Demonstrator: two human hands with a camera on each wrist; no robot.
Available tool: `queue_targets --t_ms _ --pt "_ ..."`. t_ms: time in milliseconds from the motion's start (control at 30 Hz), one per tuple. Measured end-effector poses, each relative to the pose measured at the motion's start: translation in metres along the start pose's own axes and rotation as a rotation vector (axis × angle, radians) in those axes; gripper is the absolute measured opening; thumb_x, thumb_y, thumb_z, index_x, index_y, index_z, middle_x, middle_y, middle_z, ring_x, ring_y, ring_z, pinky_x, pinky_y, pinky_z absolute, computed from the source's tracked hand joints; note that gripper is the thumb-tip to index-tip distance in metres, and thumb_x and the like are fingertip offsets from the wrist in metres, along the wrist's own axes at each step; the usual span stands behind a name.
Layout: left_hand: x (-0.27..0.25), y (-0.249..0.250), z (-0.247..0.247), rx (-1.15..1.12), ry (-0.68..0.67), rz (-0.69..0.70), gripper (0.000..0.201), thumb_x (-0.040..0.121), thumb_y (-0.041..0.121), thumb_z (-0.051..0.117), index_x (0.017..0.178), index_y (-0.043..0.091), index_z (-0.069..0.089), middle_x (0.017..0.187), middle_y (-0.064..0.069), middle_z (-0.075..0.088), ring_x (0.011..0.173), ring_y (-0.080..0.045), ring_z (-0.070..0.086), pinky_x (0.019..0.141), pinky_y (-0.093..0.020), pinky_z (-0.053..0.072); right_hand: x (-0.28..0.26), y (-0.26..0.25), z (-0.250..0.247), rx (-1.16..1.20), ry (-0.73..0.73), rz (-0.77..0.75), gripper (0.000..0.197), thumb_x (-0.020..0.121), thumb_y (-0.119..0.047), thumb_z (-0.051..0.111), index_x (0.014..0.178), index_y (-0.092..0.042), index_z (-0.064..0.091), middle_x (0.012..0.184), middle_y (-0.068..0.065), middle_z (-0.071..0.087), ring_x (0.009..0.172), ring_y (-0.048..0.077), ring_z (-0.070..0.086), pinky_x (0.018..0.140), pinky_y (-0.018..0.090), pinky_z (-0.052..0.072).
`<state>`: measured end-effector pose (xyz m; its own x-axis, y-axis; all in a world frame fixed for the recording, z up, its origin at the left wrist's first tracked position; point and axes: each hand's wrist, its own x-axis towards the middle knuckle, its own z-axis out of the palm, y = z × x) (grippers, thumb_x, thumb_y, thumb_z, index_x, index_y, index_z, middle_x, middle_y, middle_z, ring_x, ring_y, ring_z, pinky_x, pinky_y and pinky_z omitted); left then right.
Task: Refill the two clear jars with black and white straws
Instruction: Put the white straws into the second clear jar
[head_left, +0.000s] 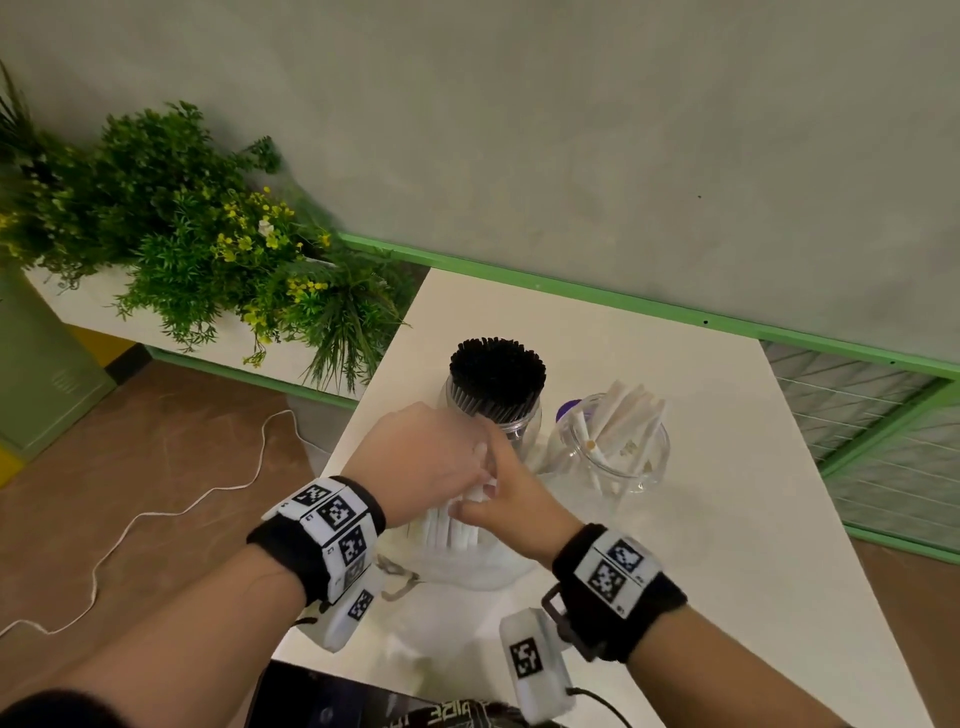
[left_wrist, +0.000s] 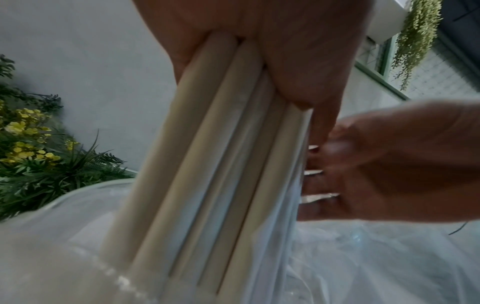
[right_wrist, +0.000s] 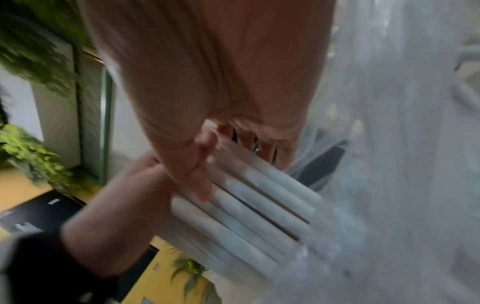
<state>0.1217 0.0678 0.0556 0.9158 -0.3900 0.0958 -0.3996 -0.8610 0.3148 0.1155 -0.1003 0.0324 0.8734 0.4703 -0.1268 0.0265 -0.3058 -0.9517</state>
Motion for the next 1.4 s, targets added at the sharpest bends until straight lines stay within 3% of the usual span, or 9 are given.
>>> queue_targets --t_ms 100,233,367,567,667,800,1100,1267,1400 --pt "-0.002 0.000 -0.007 -0.068 -0.037 -0.023 0.062 0.070 0.074 0.033 0.122 0.042 0.044 0.113 0.017 0.059 0.104 -0.011 0.050 0.091 -0.031 0.041 0.009 0.011 0.008 0.064 0.059 -0.053 0.084 0.073 0.001 0.077 0.140 -0.018 0.030 0.129 0.001 0.054 0.116 0.001 0.054 0.097 0.021 0.045" --pt "-0.003 -0.009 -0.012 -0.088 -0.061 -0.002 0.061 0.072 0.070 0.050 0.122 0.035 0.046 0.110 0.014 0.059 0.103 -0.011 0.050 0.090 -0.028 0.040 0.011 0.017 0.012 0.088 0.188 -0.068 0.056 0.067 -0.017 0.079 0.116 -0.027 0.055 0.111 -0.002 0.067 0.107 0.017 0.063 0.096 0.045 0.050" --pt "-0.004 -0.022 -0.008 -0.050 -0.055 0.064 0.045 0.077 0.064 0.038 0.107 0.036 0.056 0.104 0.015 0.063 0.098 -0.012 0.053 0.088 -0.033 0.044 0.012 0.017 0.012 0.102 0.285 -0.073 0.038 0.072 -0.014 0.078 0.107 -0.013 0.062 0.104 0.007 0.070 0.101 0.024 0.065 0.092 0.047 0.051" --pt "-0.002 -0.024 -0.005 -0.022 -0.019 0.100 0.036 0.082 0.057 0.035 0.096 0.034 0.059 0.094 0.014 0.063 0.090 -0.013 0.052 0.080 -0.033 0.045 0.004 0.012 0.012 0.084 0.349 -0.095 0.018 0.085 -0.009 0.069 0.101 -0.008 0.060 0.093 0.004 0.068 0.088 0.013 0.064 0.079 0.027 0.051" --pt "-0.002 -0.025 -0.004 -0.015 -0.004 0.108 0.030 0.083 0.053 0.036 0.092 0.036 0.059 0.089 0.016 0.060 0.086 -0.013 0.051 0.076 -0.031 0.043 -0.002 0.000 0.005 0.098 0.456 -0.138 0.020 0.086 -0.005 0.068 0.100 -0.008 0.055 0.087 0.006 0.064 0.083 0.016 0.062 0.075 0.029 0.050" --pt "0.002 -0.024 -0.001 -0.005 0.008 0.109 0.031 0.082 0.051 0.034 0.089 0.036 0.060 0.085 0.015 0.059 0.084 -0.013 0.051 0.074 -0.030 0.043 -0.014 -0.039 -0.012 0.193 0.579 -0.216 0.024 0.087 0.001 0.064 0.108 -0.001 0.052 0.100 0.014 0.067 0.095 0.022 0.068 0.085 0.032 0.053" --pt "0.005 -0.024 0.000 -0.030 0.027 0.098 0.030 0.080 0.049 0.034 0.085 0.036 0.061 0.085 0.018 0.059 0.079 -0.008 0.047 0.072 -0.027 0.043 -0.038 -0.125 -0.110 0.287 0.796 -0.496 0.028 0.092 0.000 0.056 0.116 -0.006 0.043 0.100 0.004 0.067 0.099 0.028 0.068 0.088 0.044 0.054" --pt "0.006 -0.022 0.000 -0.031 0.029 0.094 0.034 0.080 0.051 0.031 0.087 0.036 0.061 0.083 0.024 0.050 0.079 -0.008 0.047 0.072 -0.028 0.044 -0.038 -0.115 -0.146 0.092 0.887 -0.479 0.025 0.093 -0.001 0.055 0.106 -0.018 0.042 0.097 0.002 0.065 0.097 0.025 0.068 0.086 0.042 0.055" --pt "0.007 -0.022 0.002 -0.036 0.049 0.100 0.032 0.080 0.048 0.033 0.086 0.035 0.061 0.086 0.021 0.056 0.077 -0.008 0.046 0.073 -0.029 0.045 -0.029 -0.094 -0.152 0.012 0.829 -0.392 0.027 0.092 -0.002 0.055 0.103 -0.023 0.044 0.097 0.001 0.067 0.096 0.024 0.069 0.088 0.046 0.054"
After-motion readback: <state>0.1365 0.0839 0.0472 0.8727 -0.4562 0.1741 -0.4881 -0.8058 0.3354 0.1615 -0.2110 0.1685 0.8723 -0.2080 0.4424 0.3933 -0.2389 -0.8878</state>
